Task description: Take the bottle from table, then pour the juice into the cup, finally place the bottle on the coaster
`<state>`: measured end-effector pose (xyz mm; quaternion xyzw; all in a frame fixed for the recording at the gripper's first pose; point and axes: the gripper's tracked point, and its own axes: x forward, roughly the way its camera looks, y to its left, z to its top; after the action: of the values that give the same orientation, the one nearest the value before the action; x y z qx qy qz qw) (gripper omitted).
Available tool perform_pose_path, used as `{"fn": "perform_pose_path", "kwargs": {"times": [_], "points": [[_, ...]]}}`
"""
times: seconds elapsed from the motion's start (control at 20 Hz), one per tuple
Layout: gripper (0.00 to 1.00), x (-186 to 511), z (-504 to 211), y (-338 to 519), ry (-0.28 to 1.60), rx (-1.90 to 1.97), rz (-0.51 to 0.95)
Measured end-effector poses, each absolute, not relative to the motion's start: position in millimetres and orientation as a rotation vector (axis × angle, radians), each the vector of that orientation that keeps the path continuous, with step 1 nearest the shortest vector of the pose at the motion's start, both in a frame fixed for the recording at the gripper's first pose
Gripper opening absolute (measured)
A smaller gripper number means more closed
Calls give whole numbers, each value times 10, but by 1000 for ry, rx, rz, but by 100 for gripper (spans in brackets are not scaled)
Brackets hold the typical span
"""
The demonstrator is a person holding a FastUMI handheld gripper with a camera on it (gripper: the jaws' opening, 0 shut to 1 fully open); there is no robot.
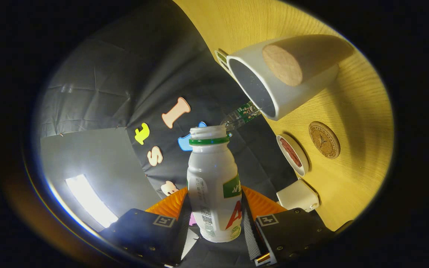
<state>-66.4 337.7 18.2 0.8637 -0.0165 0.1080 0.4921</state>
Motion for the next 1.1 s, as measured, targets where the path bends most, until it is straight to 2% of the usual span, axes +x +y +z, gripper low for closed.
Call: {"fn": "perform_pose_path", "kwargs": {"times": [1.1], "points": [[65, -700, 169, 3270, -114, 2203, 273]]}}
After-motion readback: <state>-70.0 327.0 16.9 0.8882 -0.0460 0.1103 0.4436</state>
